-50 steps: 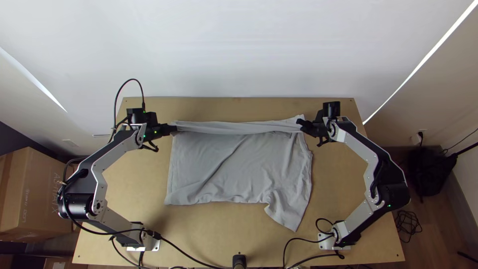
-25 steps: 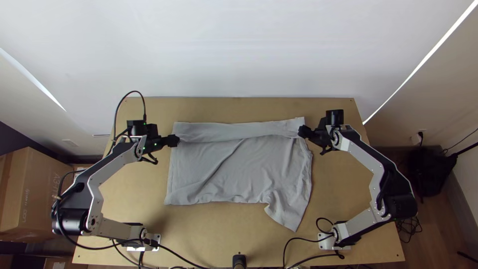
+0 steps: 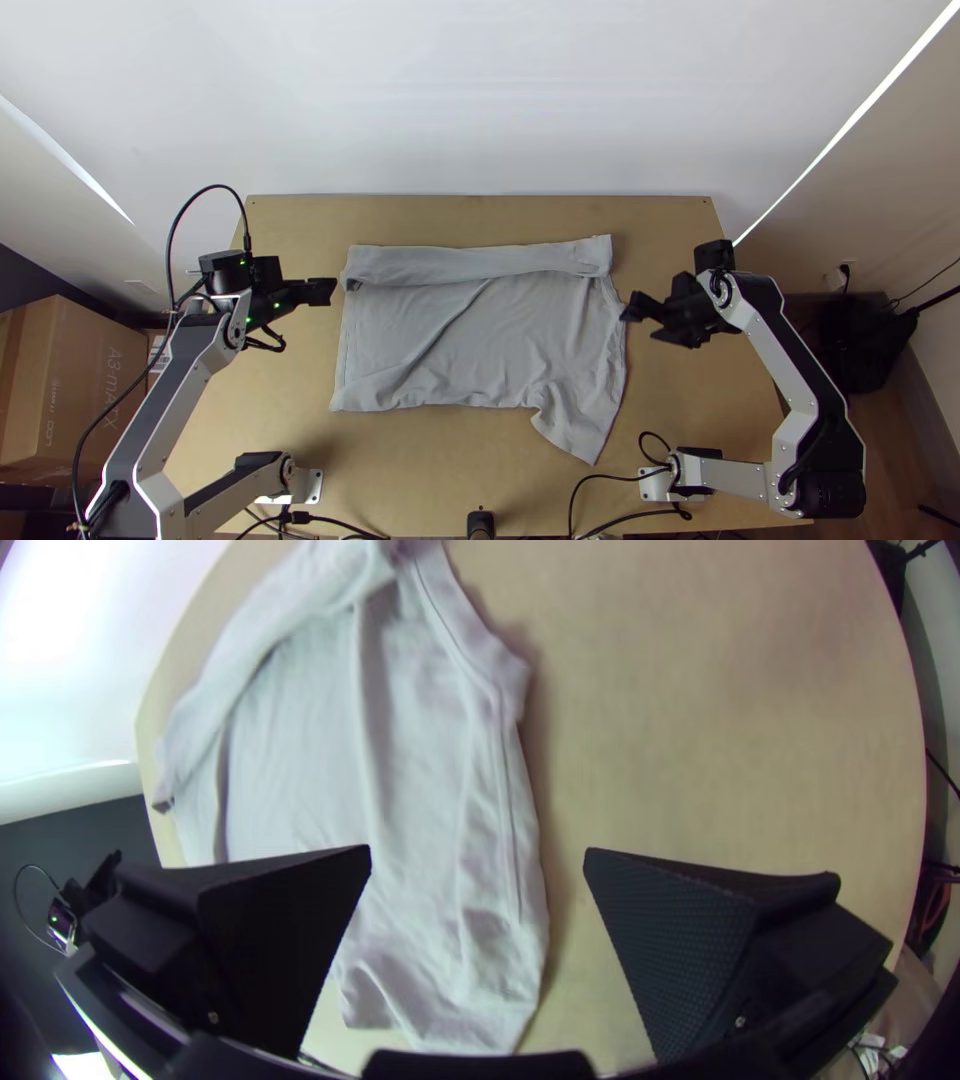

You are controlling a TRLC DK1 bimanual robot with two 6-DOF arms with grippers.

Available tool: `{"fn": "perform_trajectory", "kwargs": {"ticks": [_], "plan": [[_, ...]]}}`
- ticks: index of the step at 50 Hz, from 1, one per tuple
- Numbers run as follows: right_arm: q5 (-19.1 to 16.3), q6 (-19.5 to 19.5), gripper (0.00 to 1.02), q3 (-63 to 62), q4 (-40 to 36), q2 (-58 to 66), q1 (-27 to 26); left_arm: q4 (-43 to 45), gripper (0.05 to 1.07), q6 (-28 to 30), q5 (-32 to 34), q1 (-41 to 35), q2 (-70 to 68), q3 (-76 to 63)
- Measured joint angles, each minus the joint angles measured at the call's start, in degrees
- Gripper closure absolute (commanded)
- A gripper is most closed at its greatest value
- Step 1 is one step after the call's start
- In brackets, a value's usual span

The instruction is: Fold the t-shirt

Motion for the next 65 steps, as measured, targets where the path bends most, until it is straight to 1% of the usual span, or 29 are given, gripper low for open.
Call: {"fn": "perform_trajectory", "kwargs": {"ticks": [2,5,12,18,27,34,37,39,41,44,45,51,58,61,65], "plan": [[-0.2,-1.4,0.13,-0.9,-2.4,0.0,-0.3,-1.5,0.11,0.0,0.1,0.0,-1.1,0.0],[-0.3,-2.8,0.18,-2.9,-3.5,0.0,-0.3,-3.1,0.11,0.0,0.2,0.0,-2.3,0.0],[-0.3,-5.6,0.2,-8.3,-4.4,0.0,-0.3,-5.9,0.11,0.0,0.4,0.0,-4.3,0.5],[-0.3,-6.9,0.38,-11.5,-4.0,0.0,-0.3,-7.3,0.11,0.1,0.4,0.0,-5.7,1.4],[-0.9,-7.4,0.39,-13.8,-0.9,0.0,-0.2,-9.0,0.11,0.2,0.4,0.0,-7.1,2.3],[-1.4,-7.4,0.4,-15.7,1.8,0.8,1.3,-10.4,0.11,0.4,0.4,0.0,-7.6,2.3],[-1.7,-7.3,0.5,-16.5,2.6,1.1,2.1,-11.2,0.11,0.7,0.4,0.0,-7.8,2.3],[-2.0,-7.3,0.6,-16.6,2.9,1.2,2.6,-12.6,0.11,1.6,0.4,-0.2,-8.0,2.4],[-2.4,-7.3,0.74,-16.8,3.3,1.3,3.0,-15.3,0.11,3.3,0.4,-0.6,-8.0,2.7],[-3.8,-7.4,0.98,-17.4,4.6,1.3,3.3,-21.2,0.11,7.2,0.4,-1.6,-8.0,3.0],[-3.9,-7.4,1.0,-17.6,4.9,1.3,3.5,-23.4,0.11,8.8,0.4,-1.8,-8.0,3.0],[-4.9,-7.4,1.0,-19.4,6.9,0.9,3.6,-36.5,0.11,18.6,0.4,-2.8,-8.0,3.0],[-5.2,-7.3,1.0,-20.0,7.1,0.2,3.6,-49.1,0.11,29.4,-1.1,-2.8,-8.0,3.0],[-5.4,-7.3,1.0,-20.2,7.2,0.1,3.6,-52.0,0.11,32.9,-3.6,-2.8,-8.0,2.7],[-5.9,-7.3,1.0,-20.3,7.2,-0.1,3.6,-52.8,0.11,36.3,-7.2,-3.4,-7.9,1.2]]}}
